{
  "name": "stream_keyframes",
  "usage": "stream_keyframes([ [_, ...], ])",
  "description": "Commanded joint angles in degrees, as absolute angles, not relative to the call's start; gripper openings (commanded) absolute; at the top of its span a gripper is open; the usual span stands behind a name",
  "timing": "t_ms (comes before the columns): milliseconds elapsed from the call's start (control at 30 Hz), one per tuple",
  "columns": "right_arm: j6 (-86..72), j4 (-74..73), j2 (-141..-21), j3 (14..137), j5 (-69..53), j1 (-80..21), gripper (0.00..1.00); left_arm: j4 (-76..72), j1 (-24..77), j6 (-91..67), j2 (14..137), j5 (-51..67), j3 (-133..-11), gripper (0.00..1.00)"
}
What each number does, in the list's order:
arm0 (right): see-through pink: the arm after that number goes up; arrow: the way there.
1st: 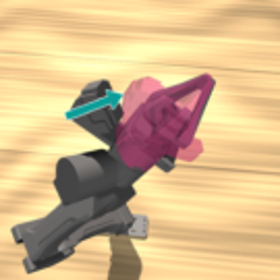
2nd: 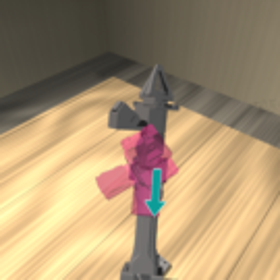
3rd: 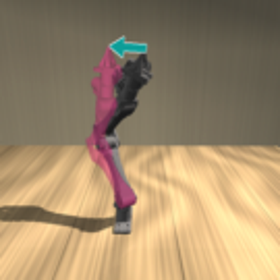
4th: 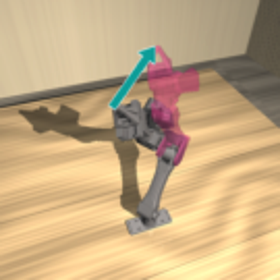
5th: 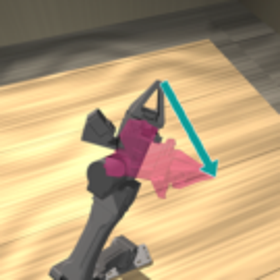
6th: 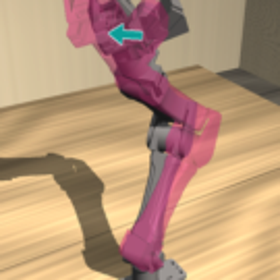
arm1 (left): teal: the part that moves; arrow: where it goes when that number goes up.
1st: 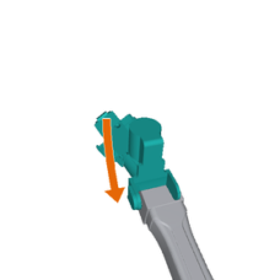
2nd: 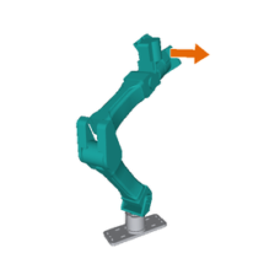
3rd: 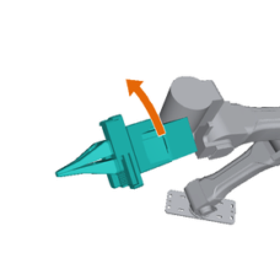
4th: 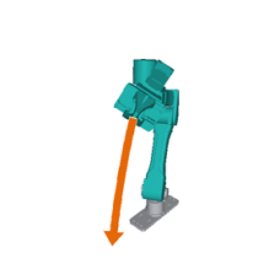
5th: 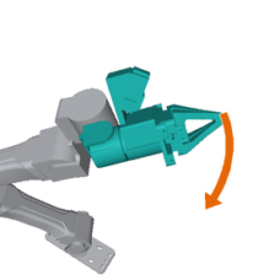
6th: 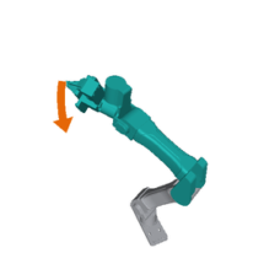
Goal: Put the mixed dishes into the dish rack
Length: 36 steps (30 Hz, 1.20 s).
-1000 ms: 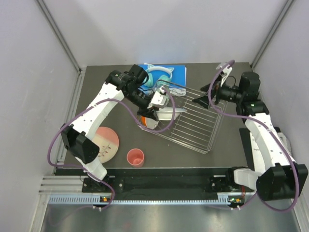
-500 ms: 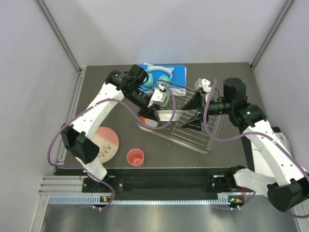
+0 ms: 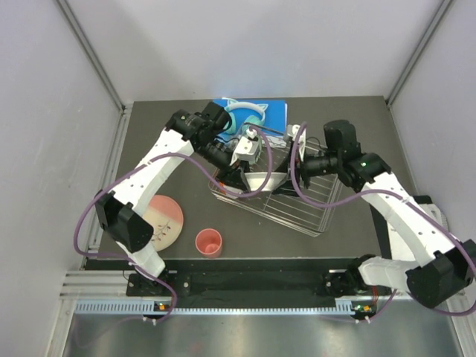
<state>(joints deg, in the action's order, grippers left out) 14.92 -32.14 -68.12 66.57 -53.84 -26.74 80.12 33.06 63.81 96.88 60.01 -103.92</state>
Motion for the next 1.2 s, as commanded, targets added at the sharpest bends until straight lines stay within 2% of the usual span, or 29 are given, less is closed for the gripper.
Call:
stream_keyframes([
  [0, 15.4, -28.7, -70.7, 70.5, -55.7, -30.0, 0.63, 86.3, 33.9, 64.2, 93.8, 67.6, -104.2, 0.0],
  [100, 15.0, -28.2, -72.0, 70.8, -56.2, -31.7, 0.52, 86.3, 34.1, 64.3, 94.2, 67.4, -104.2, 0.0],
  [200, 15.0, -29.1, -72.9, 71.1, -56.4, -33.0, 0.29, 86.3, 34.1, 64.5, 95.2, 67.3, -104.8, 0.0],
  [233, 15.0, -29.3, -73.1, 71.0, -56.8, -33.1, 0.13, 86.2, 34.1, 64.5, 95.7, 67.3, -104.9, 0.0],
  [300, 14.9, -29.4, -73.1, 70.7, -57.0, -33.3, 0.0, 86.3, 34.0, 64.3, 96.1, 67.1, -105.6, 0.0],
  [533, 10.7, -24.1, -71.6, 67.3, -59.8, -33.4, 0.0, 86.3, 34.0, 63.6, 98.1, 66.1, -107.9, 0.0],
  [667, 1.6, -14.3, -70.3, 61.4, -61.1, -32.4, 0.0, 86.2, 33.9, 62.1, 98.7, 64.6, -110.2, 0.08],
  [733, -3.6, -4.9, -70.0, 58.6, -62.8, -31.8, 0.0, 86.2, 33.8, 60.5, 99.4, 62.7, -112.0, 0.3],
  [767, -7.5, -2.0, -70.0, 56.4, -63.3, -30.9, 0.0, 86.2, 33.2, 59.4, 99.6, 62.1, -113.7, 0.34],
  [867, -10.8, 3.1, -70.7, 54.6, -65.0, -28.6, 0.0, 84.9, 30.5, 58.8, 99.0, 62.4, -115.6, 0.91],
  [900, -11.6, 4.0, -70.7, 54.3, -65.9, -27.9, 0.0, 83.3, 29.9, 57.4, 98.4, 62.3, -115.5, 0.99],
  [1167, -19.0, 13.0, -70.0, 56.3, -70.3, -21.0, 0.0, 67.1, 21.5, 49.9, 89.4, 61.3, -109.5, 0.99],
])
